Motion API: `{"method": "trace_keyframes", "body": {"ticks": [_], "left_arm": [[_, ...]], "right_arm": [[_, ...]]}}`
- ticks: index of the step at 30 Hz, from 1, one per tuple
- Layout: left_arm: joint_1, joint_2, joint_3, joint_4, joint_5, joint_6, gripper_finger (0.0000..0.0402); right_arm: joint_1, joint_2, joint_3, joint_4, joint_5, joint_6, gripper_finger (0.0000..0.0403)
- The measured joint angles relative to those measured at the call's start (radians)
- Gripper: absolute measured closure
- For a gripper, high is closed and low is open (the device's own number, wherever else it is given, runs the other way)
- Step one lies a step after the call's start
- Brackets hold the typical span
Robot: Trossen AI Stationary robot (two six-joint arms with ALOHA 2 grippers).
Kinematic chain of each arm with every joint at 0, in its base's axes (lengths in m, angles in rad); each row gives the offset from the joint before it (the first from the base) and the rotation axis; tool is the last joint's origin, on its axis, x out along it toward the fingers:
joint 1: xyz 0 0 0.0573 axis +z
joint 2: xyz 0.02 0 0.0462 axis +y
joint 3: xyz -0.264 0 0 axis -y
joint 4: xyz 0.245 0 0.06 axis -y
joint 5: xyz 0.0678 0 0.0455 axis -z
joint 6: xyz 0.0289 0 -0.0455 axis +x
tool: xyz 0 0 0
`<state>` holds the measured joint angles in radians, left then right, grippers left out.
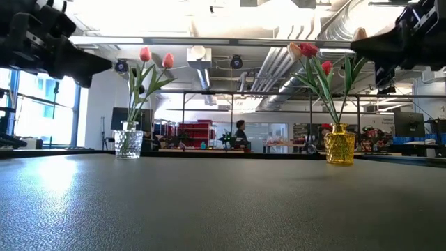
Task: Sort flowers into vase by color
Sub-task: Return to Home Position
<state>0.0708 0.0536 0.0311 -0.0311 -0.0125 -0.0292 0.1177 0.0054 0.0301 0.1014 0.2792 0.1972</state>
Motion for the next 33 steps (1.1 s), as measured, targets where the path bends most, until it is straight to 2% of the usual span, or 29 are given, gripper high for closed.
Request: {"method": "trace_keyframes", "body": {"ticks": [5, 6, 14, 19, 22, 27, 33], "left_arm": [[0.0, -0.049, 0.077, -0.239, -0.02, 0.041, 0.0401], [0.0, -0.05, 0.076, -0.239, -0.033, 0.041, 0.0401], [0.001, -0.05, -0.02, 0.042, 0.0, 0.007, 0.0401], [0.001, -0.039, -0.019, 0.048, -0.051, 0.064, 0.0401], [0.001, -0.039, -0.019, 0.054, -0.09, 0.043, 0.0401], [0.001, -0.039, -0.019, 0.057, -0.095, -0.028, 0.0401], [0.001, -0.039, -0.019, 0.057, -0.095, -0.029, 0.0401]], "right_arm": [[0.0, -0.001, 0.026, -0.009, -0.001, -0.022, 0.0403], [0.0, -0.001, 0.027, -0.009, -0.001, -0.023, 0.0403], [0.0, 0.0, 0.028, -0.091, -0.052, -0.022, 0.0403], [0.0, 0.0, 0.028, -0.106, -0.096, -0.022, 0.0403], [0.0, 0.0, 0.028, -0.137, -0.096, -0.022, 0.0403], [0.0, 0.0, 0.028, -0.201, -0.096, -0.022, 0.0403], [0.0, 0.0, 0.028, -0.203, -0.096, -0.022, 0.0403]]}}
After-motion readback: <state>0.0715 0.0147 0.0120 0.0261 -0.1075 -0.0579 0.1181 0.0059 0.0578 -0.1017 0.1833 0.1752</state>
